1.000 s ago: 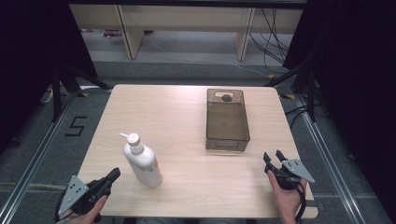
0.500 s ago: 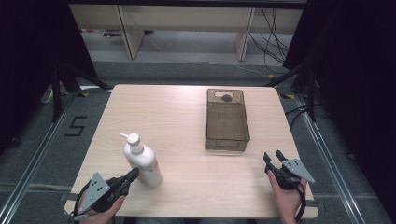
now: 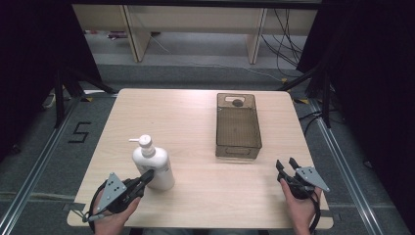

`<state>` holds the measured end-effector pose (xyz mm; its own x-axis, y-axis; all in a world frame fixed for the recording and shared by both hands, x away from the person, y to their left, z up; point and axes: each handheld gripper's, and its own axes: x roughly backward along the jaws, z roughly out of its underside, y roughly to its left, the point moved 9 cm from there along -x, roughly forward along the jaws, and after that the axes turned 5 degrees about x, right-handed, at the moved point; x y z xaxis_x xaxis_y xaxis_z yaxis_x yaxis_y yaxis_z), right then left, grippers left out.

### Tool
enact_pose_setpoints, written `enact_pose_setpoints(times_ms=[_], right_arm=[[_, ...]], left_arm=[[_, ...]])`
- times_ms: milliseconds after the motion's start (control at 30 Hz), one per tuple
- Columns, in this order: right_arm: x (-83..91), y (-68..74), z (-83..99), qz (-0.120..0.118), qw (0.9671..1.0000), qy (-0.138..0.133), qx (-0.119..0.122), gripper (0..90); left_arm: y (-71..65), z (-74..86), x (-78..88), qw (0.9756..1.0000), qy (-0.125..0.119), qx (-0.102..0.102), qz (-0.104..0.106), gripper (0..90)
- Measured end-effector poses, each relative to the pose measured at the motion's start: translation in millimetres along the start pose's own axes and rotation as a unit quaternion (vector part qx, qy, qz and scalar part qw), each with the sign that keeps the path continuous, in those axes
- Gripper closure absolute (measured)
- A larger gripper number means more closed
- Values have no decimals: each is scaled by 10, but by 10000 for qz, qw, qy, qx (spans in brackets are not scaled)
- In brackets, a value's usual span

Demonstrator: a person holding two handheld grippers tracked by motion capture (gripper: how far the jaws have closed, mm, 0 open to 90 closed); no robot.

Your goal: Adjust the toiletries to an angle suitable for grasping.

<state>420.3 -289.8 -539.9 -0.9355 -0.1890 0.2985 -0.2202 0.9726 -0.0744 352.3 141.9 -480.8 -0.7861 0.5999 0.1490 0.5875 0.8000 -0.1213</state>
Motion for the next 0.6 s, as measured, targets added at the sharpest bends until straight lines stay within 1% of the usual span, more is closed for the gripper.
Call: enact_pose_setpoints(times_ms=[33,133,167,233,267,300,333,367,400,433,467,500,533,567,600], right_arm=[[-5,-14,-6,48,10000,-40,33,484],[-3,-23,-6,82,9999,-43,54,483],[1,-14,-6,76,10000,-55,-27,483],[2,-13,-6,71,10000,-60,-31,483],[2,-13,-6,71,10000,-60,-31,483],[4,-28,-11,89,9999,-81,57,482],[4,-11,-8,62,10000,-73,-27,481],[9,-12,-4,67,10000,-49,-22,479],[12,-17,-4,68,10000,-46,6,475],[12,-17,-4,68,10000,-46,6,475],[11,-28,-8,83,9999,-61,57,472],[10,-24,-9,53,10000,-65,39,467],[10,-26,-10,60,10000,-67,19,463],[1,6,-7,-68,9999,-74,-107,458],[6,-10,1,5,9999,-36,-100,455]], left_arm=[[-1,-9,-52,10000,20,0,-18,892],[-2,-21,-100,10000,-3,-11,-14,891],[-4,-26,-140,10000,29,-11,-38,889],[-4,-32,-156,10000,16,-33,-29,886],[-10,-43,-175,10000,-46,-19,2,886],[-9,-40,-168,10000,12,-21,-36,882],[-14,-47,-174,10000,-27,-11,-24,877],[-20,-53,-177,10000,-71,5,-3,871],[-19,-47,-159,10000,-16,20,-44,854],[-17,-48,-147,10000,-31,14,-57,854],[-27,-55,-139,9999,-87,60,-44,843],[-30,-56,-108,9999,-57,64,-86,827],[-45,-72,-91,9998,-148,122,-86,806],[-62,-87,-58,9996,-195,178,-116,784],[-79,-107,-16,9993,-238,208,-177,758]])
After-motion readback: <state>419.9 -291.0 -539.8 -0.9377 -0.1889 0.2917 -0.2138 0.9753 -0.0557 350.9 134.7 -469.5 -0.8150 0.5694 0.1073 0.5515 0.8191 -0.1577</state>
